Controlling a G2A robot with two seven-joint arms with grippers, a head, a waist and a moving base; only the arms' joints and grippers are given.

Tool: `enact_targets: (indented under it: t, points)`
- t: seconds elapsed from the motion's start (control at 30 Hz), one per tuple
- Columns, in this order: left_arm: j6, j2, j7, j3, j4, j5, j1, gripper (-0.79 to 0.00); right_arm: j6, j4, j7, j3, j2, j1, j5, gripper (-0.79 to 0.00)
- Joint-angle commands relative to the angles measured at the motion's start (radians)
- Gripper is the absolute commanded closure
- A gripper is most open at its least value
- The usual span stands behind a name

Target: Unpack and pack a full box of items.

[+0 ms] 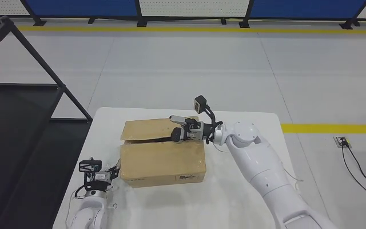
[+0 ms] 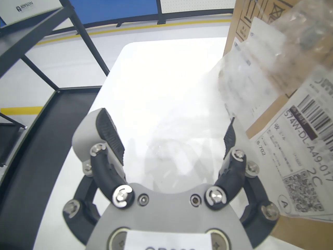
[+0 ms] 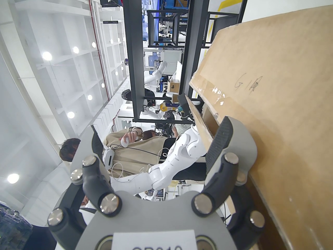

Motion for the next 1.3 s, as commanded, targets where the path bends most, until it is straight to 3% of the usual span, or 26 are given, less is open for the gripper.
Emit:
enact_targets:
  t: [0.0, 0.23, 0.4, 0.6, 0.87, 1.03, 1.27]
  points:
    - [0.033, -0.003, -0.001, 0.011, 0.015, 0.032, -0.01, -0.785, 0.0, 0.003, 0.001, -0.002, -0.001, 0.002, 0.002, -0.785]
    - [0.105, -0.009, -0.009, 0.036, 0.092, 0.156, -0.031, -0.785, -0.003, 0.004, 0.001, -0.008, -0.002, 0.006, 0.0, -0.785]
    - [0.013, -0.005, 0.038, 0.043, 0.067, 0.205, 0.0, -0.785, -0.002, 0.003, 0.002, -0.012, -0.003, 0.008, 0.001, -0.785]
    - [0.008, -0.006, 0.039, 0.029, 0.024, 0.227, 0.017, -0.785, -0.005, 0.005, 0.004, -0.019, -0.006, 0.011, 0.005, -0.785]
    - [-0.083, 0.002, 0.038, 0.015, -0.009, 0.292, 0.045, -0.785, -0.011, 0.003, 0.006, -0.014, -0.003, 0.008, 0.005, -0.785]
    - [-0.056, -0.002, 0.025, 0.009, -0.014, 0.294, 0.044, -0.785, -0.006, -0.002, 0.004, -0.013, -0.001, 0.006, 0.005, -0.785]
    - [0.001, -0.016, 0.023, 0.048, 0.031, 0.328, -0.014, -0.785, -0.004, 0.0, 0.005, -0.026, -0.006, 0.013, 0.007, -0.785]
